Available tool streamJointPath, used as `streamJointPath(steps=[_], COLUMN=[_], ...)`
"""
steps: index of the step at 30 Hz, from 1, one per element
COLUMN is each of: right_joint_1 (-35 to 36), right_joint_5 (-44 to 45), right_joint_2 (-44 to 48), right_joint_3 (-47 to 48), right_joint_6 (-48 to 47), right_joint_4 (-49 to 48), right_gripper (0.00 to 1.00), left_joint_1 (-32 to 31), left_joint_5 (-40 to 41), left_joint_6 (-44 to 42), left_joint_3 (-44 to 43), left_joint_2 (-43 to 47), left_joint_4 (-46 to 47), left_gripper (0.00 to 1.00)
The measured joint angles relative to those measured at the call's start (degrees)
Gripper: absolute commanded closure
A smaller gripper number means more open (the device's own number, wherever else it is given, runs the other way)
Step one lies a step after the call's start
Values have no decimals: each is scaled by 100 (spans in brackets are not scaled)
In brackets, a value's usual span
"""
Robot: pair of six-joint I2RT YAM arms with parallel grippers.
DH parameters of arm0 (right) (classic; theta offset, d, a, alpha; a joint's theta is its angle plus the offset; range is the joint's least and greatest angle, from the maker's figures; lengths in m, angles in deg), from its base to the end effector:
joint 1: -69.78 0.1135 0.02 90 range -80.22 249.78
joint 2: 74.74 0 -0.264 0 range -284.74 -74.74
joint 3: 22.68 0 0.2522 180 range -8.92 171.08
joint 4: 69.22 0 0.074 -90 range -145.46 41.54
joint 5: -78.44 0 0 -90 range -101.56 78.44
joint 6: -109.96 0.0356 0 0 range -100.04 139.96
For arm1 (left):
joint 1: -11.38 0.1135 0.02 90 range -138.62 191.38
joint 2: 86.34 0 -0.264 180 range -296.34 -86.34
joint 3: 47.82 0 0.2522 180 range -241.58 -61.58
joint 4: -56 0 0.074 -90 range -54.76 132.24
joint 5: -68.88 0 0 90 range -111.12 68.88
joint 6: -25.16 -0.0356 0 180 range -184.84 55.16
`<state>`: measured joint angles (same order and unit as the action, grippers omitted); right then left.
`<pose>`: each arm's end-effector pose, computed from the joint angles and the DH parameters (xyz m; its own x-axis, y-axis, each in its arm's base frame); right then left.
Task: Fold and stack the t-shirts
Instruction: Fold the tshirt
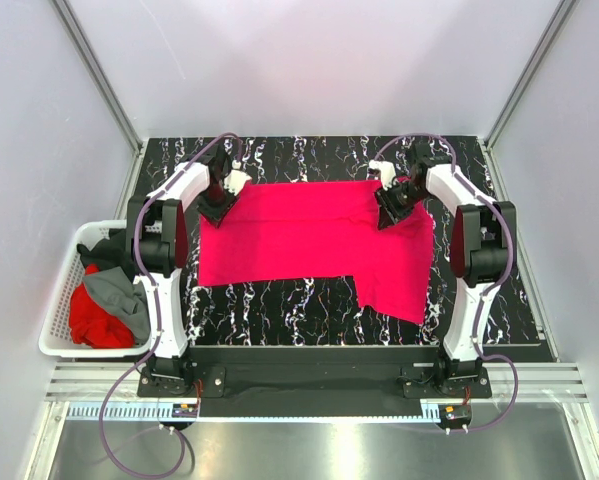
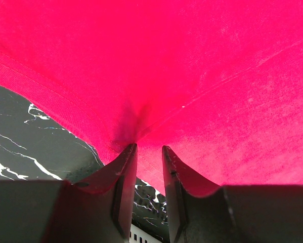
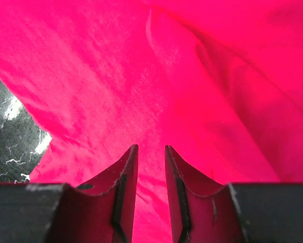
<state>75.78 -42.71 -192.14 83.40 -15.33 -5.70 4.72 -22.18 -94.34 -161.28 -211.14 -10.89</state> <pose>0.4119 0.0618 0.1975 -0.6541 -0.5659 -0.5019 -0.7374 0.6249 0.2564 0.4373 -0.0517 0.1734 -0.7874 0.5876 -0.1865 0.5830 0.8080 0.0847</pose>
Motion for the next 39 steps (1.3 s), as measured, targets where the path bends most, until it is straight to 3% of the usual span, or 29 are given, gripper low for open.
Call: streamJointPath(steps=[20,39], right_joint_1=[0,0], right_joint_5=[262,1023], right_joint_2=[-1102,-1526], right_joint_3=[859,2072], right_joint_6=[20,260], right_joint_4=[160,-258], right_gripper=[66,62], left_joint_1=[0,0], left_joint_5=[7,20], left_joint_6=[0,0], left_joint_3=[87,87], left_joint_2=[0,0], left_joint_4=[-2,0], left_gripper=[69,69])
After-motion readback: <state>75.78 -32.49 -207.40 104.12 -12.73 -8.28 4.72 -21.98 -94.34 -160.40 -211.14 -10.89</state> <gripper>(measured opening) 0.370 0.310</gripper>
